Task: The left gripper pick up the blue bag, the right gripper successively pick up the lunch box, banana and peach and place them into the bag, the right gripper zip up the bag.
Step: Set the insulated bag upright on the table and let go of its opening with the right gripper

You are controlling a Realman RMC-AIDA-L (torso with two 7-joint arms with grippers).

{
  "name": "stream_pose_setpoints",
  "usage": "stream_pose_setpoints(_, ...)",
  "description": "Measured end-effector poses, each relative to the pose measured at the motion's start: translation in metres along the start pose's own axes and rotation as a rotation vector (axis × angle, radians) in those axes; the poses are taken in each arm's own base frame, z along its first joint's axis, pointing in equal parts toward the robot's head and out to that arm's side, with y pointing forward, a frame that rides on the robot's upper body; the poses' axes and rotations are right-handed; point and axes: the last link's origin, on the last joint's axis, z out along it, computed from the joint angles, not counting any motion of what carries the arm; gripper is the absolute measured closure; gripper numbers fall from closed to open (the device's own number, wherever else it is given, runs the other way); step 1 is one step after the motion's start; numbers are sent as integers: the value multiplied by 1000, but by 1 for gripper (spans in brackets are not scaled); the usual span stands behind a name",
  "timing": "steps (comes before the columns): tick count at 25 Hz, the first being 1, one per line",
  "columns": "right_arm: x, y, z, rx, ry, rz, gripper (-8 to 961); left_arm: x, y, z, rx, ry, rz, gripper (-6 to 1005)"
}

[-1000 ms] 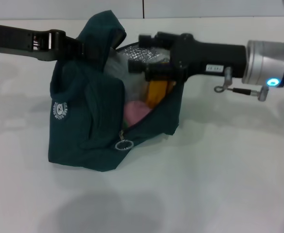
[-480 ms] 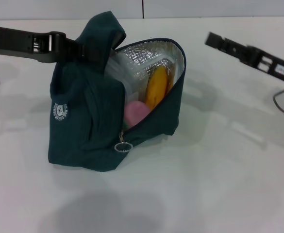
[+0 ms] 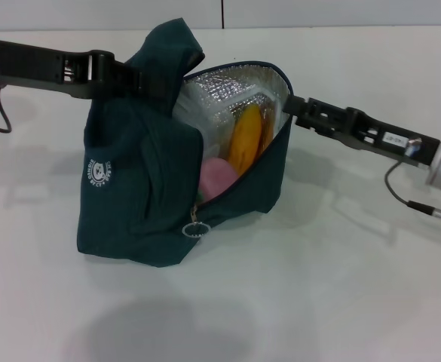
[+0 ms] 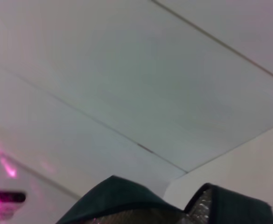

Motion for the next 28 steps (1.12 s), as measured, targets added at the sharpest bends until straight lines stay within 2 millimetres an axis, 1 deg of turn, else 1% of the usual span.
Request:
stream_pose_setpoints(3, -1, 3, 7, -3, 28, -44, 157, 0, 0, 0, 0, 0, 3, 955)
stream_pose_setpoints(7, -2, 3, 8, -2, 28, -92, 158, 1, 0, -1, 2, 0, 4, 955)
stream_pose_setpoints(10, -3, 4, 8, -3, 25, -101, 376, 1, 0, -1, 2, 0, 6, 955)
stream_pose_setpoints(21, -2, 5, 9, -8, 31, -103, 815, 2, -1, 5, -19, -12, 5, 955)
stream_pose_setpoints(28, -3, 5, 9, -12, 21, -101, 895, 2, -1, 5, -23, -15, 10, 955)
